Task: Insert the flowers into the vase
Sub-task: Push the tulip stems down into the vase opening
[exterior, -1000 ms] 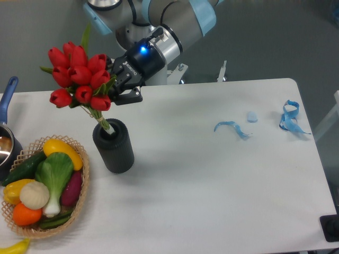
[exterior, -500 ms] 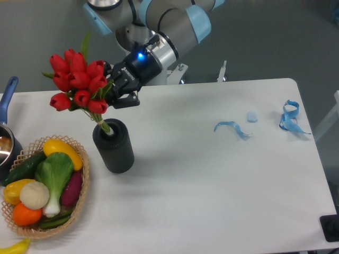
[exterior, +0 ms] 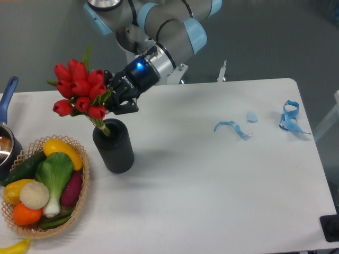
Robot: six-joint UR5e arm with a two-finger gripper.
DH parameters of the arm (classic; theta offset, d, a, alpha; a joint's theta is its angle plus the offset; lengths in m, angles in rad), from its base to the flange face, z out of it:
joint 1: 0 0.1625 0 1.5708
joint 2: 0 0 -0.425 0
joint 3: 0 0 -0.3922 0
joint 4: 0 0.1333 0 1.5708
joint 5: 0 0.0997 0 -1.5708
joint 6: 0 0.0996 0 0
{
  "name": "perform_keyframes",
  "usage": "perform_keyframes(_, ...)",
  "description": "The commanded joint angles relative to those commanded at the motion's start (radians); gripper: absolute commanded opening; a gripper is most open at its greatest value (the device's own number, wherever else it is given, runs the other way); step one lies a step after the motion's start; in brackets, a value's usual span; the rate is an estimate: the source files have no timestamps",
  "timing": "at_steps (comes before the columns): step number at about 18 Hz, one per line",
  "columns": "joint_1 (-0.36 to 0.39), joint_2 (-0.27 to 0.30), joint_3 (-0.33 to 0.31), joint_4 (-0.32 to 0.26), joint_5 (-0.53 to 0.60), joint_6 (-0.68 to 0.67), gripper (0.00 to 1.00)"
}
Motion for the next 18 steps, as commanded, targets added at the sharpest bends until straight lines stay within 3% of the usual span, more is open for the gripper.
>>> perform_keyframes(11,0.018,-0.038,-0.048,0.005,0.002,0.089,0.16)
perform_keyframes(18,0.038,-0.054,-0.071,0.005,0.003,0.144,0.23)
